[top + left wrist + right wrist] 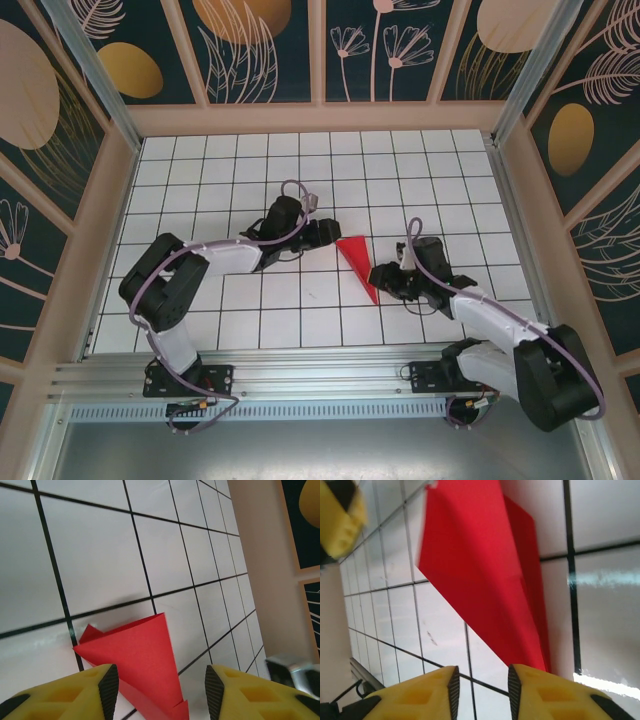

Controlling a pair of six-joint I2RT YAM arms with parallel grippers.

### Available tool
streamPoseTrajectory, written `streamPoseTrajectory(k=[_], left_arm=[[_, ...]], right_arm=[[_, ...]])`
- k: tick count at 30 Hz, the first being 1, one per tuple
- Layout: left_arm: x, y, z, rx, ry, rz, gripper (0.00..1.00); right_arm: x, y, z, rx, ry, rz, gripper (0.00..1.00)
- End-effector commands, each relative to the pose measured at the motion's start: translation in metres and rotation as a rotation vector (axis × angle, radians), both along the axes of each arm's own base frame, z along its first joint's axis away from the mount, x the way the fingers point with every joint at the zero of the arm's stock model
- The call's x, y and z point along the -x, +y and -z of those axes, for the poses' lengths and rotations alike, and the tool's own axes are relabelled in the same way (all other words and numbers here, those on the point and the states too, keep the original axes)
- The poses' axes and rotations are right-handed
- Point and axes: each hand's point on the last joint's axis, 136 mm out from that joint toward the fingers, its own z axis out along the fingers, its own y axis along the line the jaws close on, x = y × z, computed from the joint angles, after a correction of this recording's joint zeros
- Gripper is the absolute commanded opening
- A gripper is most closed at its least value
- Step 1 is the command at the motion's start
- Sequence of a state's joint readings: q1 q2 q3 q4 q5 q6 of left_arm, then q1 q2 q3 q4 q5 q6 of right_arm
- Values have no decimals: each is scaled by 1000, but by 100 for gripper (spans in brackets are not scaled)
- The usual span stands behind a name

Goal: Fold a paper plane with a square sheet of paper (pick it up from the middle)
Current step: Fold the wing for the fifth time at the center of the table, then turn over a paper plane at the center of the table.

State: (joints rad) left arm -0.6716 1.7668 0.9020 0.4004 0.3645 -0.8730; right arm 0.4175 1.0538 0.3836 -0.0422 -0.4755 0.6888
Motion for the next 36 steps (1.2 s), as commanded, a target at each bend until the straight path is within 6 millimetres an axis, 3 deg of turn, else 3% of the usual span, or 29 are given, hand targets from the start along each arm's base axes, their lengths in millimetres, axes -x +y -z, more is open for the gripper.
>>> streamPoseTrajectory(k=[1, 4, 8, 14, 24, 29, 36], left_arm=[[21, -4, 2, 0, 36, -7, 51], [40, -17, 9, -12, 60, 22, 52], [57, -32, 20, -11, 95, 42, 53], [62, -45, 28, -13, 120, 51, 55], [57, -43, 54, -95, 182, 10, 55], [56, -44, 54, -89, 181, 16, 44], [62, -32, 52, -91, 148, 0, 12]], right_arm=[[-9, -24, -4, 96, -39, 106, 42], [-11, -38, 9, 119, -11, 161, 42], [-8, -36, 27, 118, 50, 143, 39], [-3, -32, 39, 105, 79, 115, 39], [-1, -32, 40, 109, 74, 105, 43], [-1, -31, 37, 102, 65, 100, 45], [-4, -28, 27, 84, 38, 98, 46]])
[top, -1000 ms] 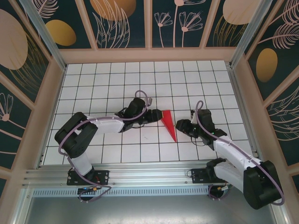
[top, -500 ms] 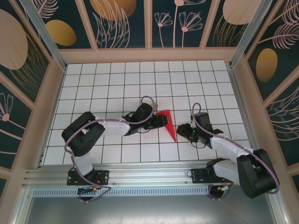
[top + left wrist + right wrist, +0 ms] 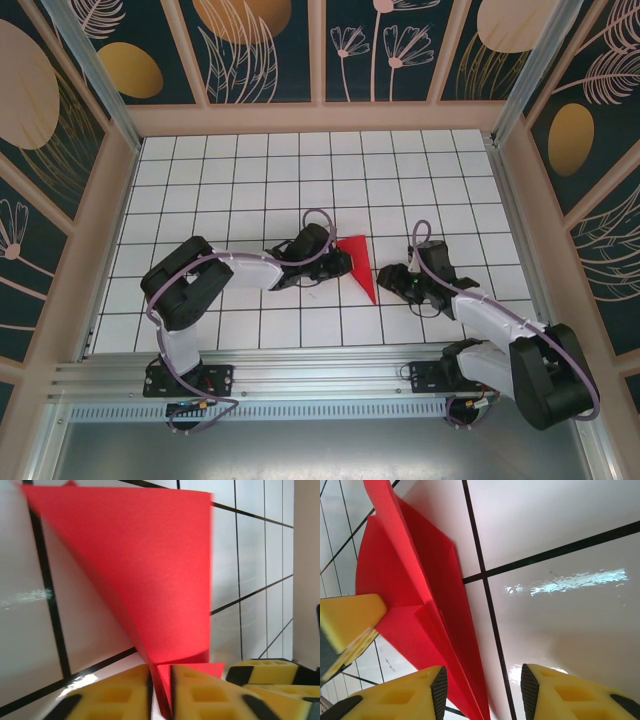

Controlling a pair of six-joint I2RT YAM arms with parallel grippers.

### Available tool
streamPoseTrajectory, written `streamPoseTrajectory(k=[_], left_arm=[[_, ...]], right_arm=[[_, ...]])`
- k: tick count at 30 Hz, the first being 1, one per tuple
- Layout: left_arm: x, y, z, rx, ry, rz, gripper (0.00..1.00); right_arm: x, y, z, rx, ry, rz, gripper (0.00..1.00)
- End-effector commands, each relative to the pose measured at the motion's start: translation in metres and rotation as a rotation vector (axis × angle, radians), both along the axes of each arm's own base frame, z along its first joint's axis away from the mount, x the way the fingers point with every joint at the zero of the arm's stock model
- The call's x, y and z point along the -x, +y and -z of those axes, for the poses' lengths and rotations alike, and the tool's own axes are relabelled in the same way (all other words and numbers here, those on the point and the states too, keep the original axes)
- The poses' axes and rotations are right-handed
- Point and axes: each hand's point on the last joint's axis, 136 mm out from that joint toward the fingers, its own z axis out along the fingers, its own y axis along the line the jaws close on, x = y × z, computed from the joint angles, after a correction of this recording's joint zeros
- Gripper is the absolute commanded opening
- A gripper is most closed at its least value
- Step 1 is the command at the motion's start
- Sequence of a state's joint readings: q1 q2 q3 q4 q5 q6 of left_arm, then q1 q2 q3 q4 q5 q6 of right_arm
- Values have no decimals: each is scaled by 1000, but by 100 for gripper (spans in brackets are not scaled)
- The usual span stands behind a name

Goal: Fold a paper plane with a square sheet of paper (pick it up from the middle)
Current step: Turn over a paper plane at the center of the table, then move the paper plane to the center of the table.

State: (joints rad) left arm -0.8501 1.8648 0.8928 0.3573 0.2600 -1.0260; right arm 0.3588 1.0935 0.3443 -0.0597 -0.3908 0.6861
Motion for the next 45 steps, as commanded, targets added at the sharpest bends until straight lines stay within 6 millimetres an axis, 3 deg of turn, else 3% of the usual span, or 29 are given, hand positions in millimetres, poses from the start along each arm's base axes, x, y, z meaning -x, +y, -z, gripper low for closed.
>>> streamPoseTrajectory(k=[1, 5, 17, 27, 38, 45], left_arm=[[3, 7, -8, 2, -41, -10, 9], [8, 16, -10, 21, -63, -15, 1], [18, 34, -4, 110, -63, 18, 0], [20, 33, 0, 122, -55, 33, 1], [22, 36, 5, 113, -41, 32, 1], [23, 36, 10, 104, -33, 34, 1]], right_arm=[[0, 2, -5, -13, -26, -18, 46], [-2, 8, -12, -31, -37, -35, 47], [-6, 43, -39, -19, -136, -144, 51], [-11, 70, -29, 111, -113, -208, 51], [-17, 70, -14, 216, -68, -193, 51], [-10, 75, -3, 217, -35, -215, 51]])
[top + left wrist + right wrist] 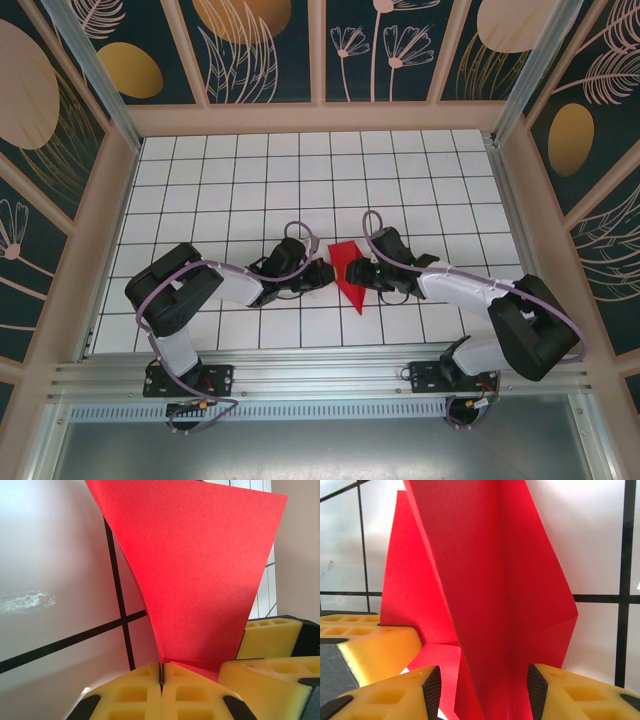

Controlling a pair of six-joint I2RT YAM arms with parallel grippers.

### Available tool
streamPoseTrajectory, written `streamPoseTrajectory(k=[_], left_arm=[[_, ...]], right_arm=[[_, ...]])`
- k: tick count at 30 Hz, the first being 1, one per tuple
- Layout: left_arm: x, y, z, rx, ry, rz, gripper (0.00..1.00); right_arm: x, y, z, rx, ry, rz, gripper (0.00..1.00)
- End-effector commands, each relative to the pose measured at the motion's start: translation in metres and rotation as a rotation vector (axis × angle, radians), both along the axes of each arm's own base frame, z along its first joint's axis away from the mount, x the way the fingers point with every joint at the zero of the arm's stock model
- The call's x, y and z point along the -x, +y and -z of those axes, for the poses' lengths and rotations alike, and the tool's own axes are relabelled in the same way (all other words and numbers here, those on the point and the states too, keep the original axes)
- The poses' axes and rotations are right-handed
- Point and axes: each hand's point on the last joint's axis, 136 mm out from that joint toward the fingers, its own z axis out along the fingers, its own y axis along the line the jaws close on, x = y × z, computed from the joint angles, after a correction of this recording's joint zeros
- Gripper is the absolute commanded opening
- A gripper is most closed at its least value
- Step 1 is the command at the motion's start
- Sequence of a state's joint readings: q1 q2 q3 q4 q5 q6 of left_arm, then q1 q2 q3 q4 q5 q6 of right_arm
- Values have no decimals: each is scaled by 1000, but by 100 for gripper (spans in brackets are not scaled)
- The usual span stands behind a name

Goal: Fold a paper plane with a square sheet of paper (pick it up from the middle)
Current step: Move the paper plane to the center of the table.

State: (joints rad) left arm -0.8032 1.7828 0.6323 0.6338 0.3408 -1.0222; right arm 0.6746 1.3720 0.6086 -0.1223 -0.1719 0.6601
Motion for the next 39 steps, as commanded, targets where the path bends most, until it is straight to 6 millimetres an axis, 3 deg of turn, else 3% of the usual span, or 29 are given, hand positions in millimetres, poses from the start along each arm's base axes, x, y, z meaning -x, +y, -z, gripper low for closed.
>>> streamPoseTrajectory(k=[1, 28, 34, 39], left_arm=[[1, 1, 5, 0, -1, 14, 1], [2, -1, 8, 9, 9, 17, 1], [2, 0, 7, 9, 10, 15, 2], [2, 1, 5, 13, 8, 10, 5]], right_arm=[[0, 5, 0, 17, 3, -15, 51], [11, 7, 20, 225, 50, -31, 35], [13, 4, 22, 252, 63, -21, 28], [13, 5, 22, 254, 65, -15, 16]])
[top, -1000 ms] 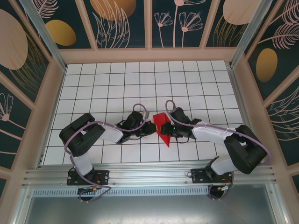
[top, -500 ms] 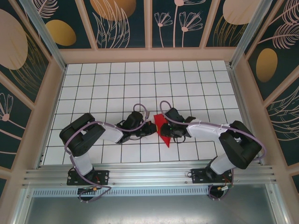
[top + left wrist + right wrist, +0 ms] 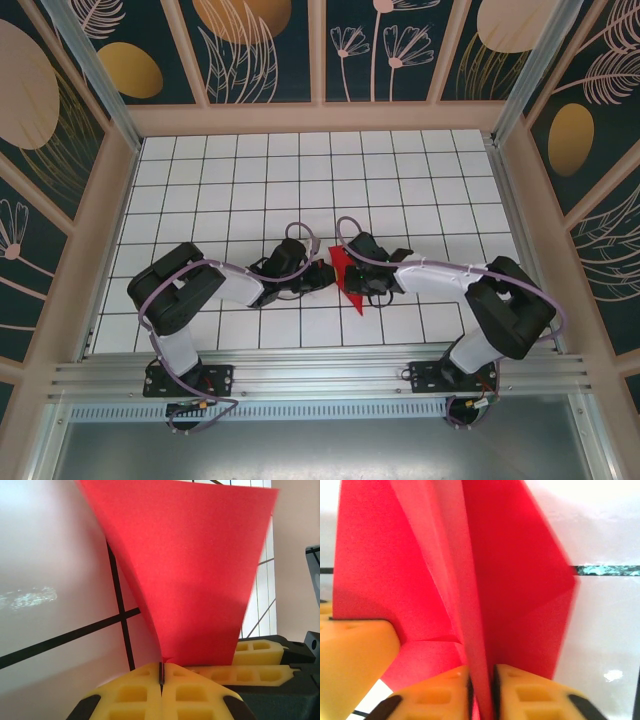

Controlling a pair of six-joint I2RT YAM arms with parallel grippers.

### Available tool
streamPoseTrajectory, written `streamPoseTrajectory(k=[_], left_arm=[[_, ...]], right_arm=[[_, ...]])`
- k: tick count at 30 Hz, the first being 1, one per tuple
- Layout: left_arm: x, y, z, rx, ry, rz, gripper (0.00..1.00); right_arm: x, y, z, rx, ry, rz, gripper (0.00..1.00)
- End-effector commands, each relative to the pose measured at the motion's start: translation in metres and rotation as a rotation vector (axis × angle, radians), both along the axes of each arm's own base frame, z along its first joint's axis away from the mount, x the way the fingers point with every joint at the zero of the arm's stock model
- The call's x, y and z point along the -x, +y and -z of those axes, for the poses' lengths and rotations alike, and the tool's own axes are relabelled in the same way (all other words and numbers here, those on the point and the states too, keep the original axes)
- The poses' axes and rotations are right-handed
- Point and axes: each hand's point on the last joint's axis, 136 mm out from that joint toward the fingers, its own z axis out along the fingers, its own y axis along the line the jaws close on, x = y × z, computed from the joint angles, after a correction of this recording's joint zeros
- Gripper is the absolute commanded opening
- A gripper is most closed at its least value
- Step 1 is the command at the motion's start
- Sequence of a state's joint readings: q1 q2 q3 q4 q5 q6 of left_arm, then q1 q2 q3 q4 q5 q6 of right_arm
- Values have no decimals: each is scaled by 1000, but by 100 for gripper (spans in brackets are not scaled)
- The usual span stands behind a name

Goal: Fold a paper plane with a square sheet of paper (pick it up from the middle)
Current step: Move the paper plane to the center of the table.

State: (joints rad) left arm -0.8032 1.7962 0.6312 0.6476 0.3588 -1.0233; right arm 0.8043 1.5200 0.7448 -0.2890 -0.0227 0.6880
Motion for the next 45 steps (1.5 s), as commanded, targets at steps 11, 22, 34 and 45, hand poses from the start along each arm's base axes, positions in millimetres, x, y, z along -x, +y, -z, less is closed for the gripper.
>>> streamPoseTrajectory(k=[11, 22, 34, 45], left_arm=[[-17, 54, -33, -69, -122, -233, 46], [-17, 138, -55, -198, -228, -520, 47], [-7, 167, -59, -200, -259, -601, 46], [-12, 158, -63, -201, -265, -581, 46]], right_arm=[[-40, 5, -27, 152, -74, 33, 9], [-86, 53, -11, 206, -76, -41, 10], [-80, 53, 21, 250, -6, -74, 20], [-90, 61, -4, 242, -60, -80, 10]])
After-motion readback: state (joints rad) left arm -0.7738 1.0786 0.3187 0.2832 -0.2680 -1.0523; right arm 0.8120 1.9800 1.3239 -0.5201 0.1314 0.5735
